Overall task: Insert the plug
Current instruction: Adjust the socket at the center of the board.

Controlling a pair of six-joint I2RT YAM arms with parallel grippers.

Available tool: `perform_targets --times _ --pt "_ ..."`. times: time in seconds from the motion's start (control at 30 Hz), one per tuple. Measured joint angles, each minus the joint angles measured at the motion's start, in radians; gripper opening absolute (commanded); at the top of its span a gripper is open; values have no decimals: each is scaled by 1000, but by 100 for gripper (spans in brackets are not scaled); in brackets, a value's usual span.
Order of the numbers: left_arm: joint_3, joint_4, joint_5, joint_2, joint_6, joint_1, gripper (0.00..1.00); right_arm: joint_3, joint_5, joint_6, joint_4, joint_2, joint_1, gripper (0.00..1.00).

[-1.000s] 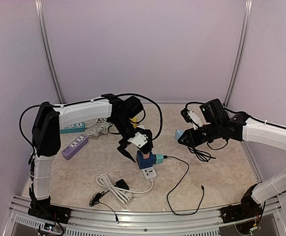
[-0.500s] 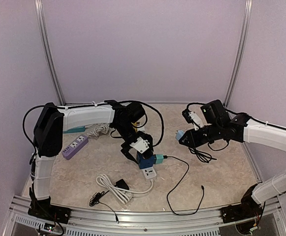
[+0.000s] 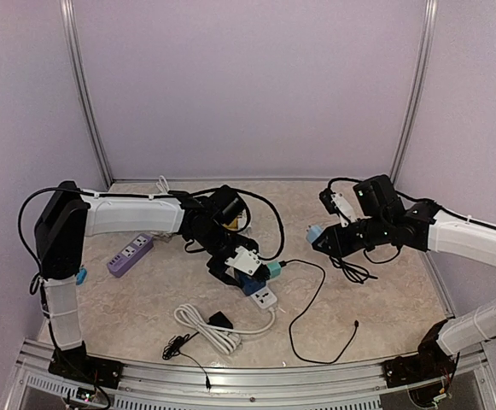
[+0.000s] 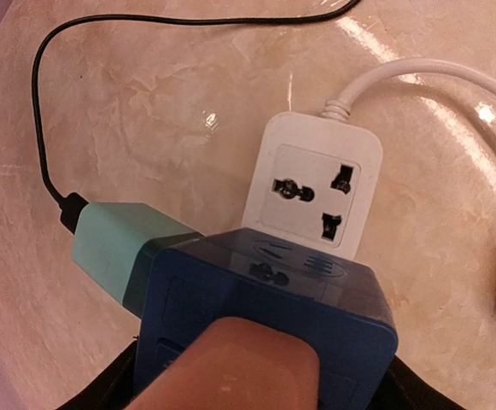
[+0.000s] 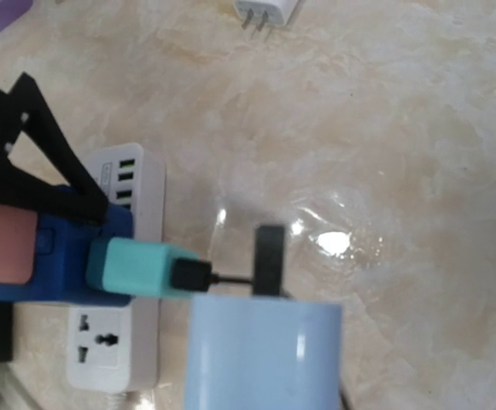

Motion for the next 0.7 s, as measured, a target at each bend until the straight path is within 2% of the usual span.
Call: perform_targets --times 0.23,0.43,0.57,0.7 --pt "-96 125 -141 -60 -262 -53 68 -2 -32 -7 24 12 0 0" --pt "-180 222 -204 -105 -424 -71 90 -8 -100 -59 26 15 0 0" --pt "-187 233 -216 -108 -497 -69 98 -31 -150 -107 16 -9 0 0" --pt "-160 204 -186 -119 -547 -50 99 -43 -198 -155 -4 -65 0 0"
